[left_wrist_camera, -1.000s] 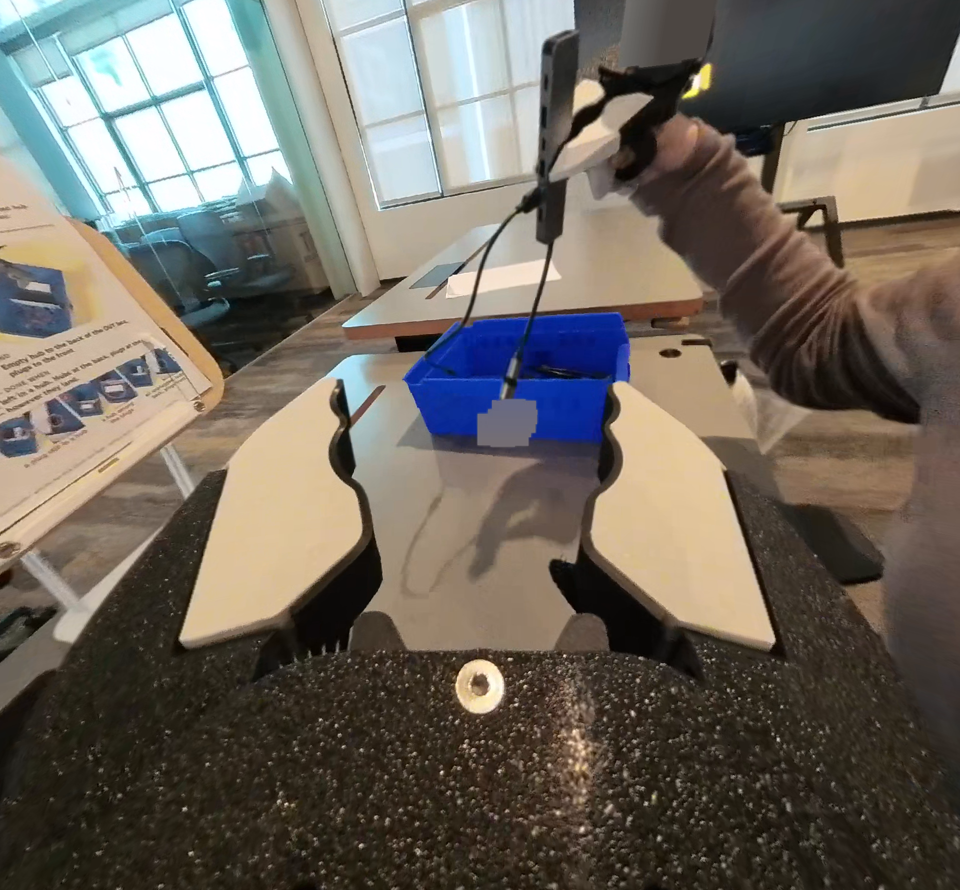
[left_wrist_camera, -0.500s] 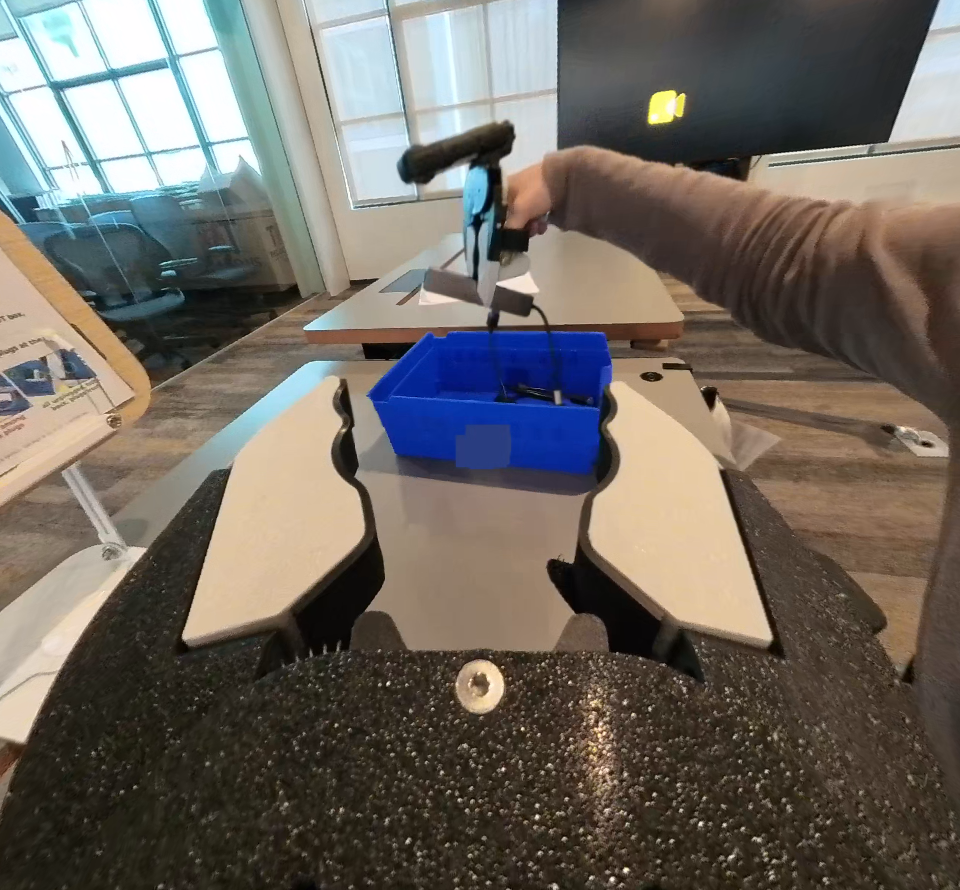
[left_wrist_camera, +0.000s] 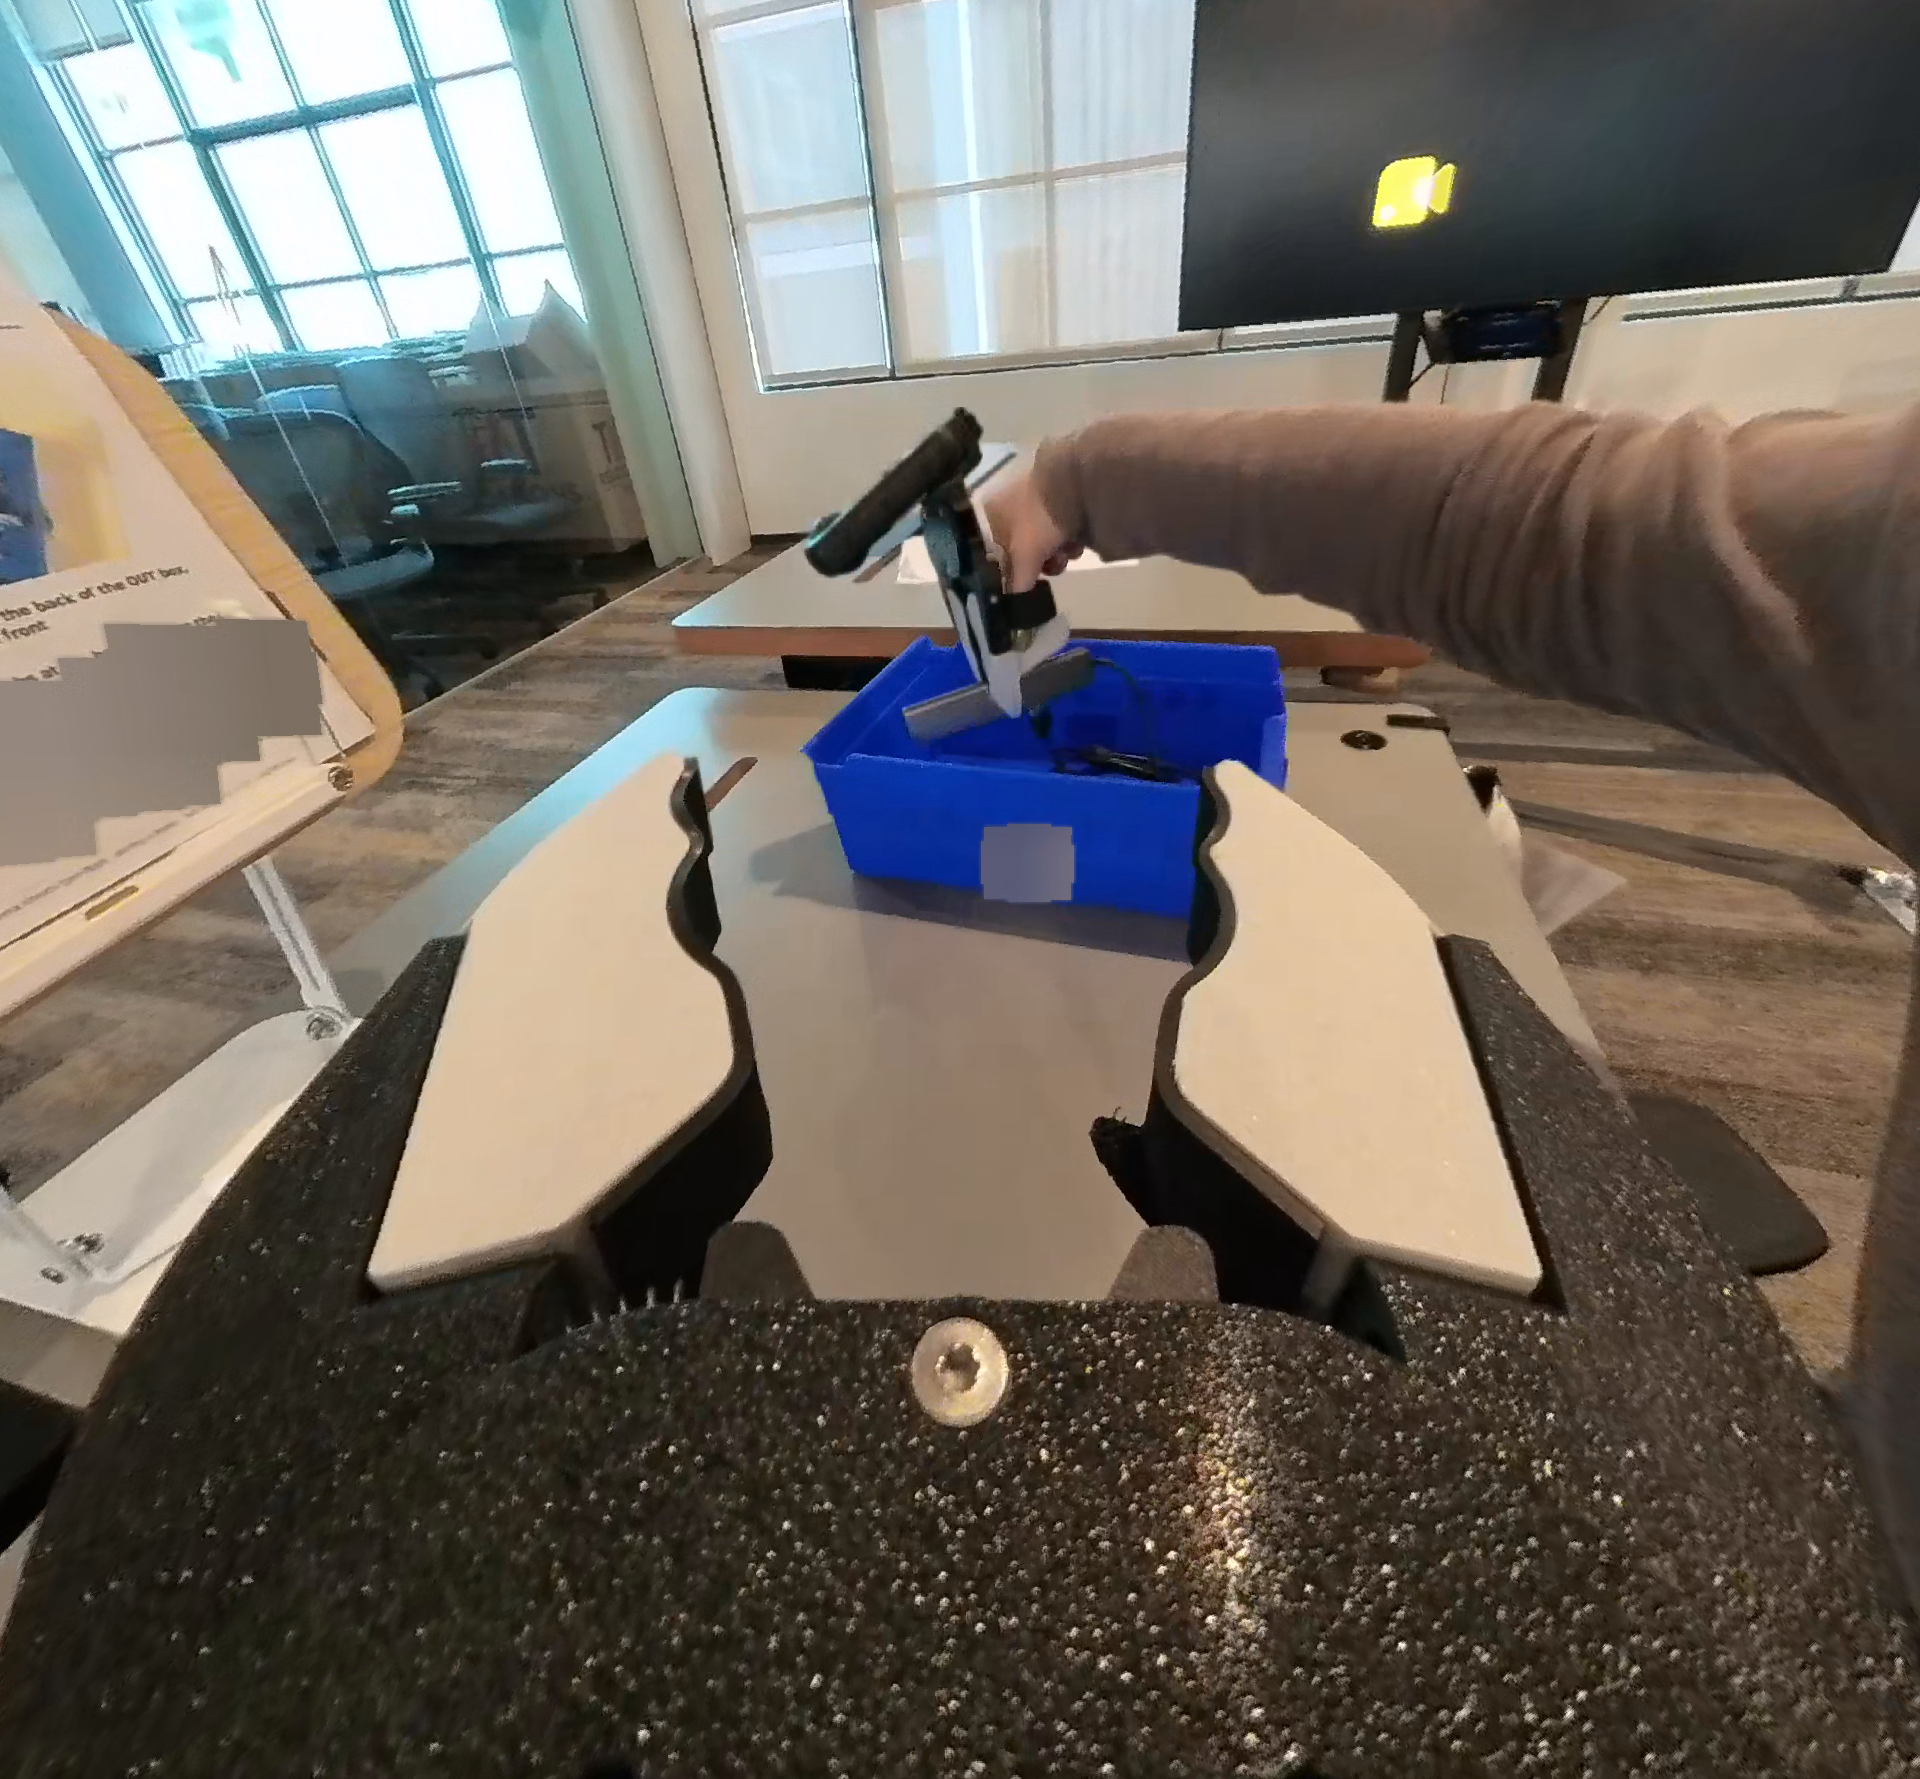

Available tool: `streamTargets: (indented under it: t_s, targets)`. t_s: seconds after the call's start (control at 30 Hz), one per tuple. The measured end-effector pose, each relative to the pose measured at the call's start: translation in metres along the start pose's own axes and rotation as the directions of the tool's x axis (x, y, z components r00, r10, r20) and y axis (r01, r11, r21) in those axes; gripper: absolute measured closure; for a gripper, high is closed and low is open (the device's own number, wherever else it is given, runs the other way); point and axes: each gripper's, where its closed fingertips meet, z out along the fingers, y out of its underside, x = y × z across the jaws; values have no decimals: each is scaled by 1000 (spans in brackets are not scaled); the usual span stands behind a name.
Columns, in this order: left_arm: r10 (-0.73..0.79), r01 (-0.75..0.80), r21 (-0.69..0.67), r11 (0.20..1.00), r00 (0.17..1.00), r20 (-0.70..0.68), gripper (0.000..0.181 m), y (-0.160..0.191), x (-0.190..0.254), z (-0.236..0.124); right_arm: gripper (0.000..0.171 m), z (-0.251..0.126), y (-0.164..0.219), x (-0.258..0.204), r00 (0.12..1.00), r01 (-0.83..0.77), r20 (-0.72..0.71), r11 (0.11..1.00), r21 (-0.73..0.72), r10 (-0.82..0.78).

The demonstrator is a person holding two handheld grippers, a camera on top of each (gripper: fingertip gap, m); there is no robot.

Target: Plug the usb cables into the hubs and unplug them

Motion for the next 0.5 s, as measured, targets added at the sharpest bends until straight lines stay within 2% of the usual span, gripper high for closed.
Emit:
streamTargets:
  t_s: [0.17,0.5]
  targets:
    - [-5,5,-17,1000,1000,28,91,4,-8,-1,159,7,-9,6,999,14,-30,1000,6,-14]
    - [-20,21,-28,999,999,33,91,7,-11,-2,130,-13,-14,28,962,-2,-272,992,125,36]
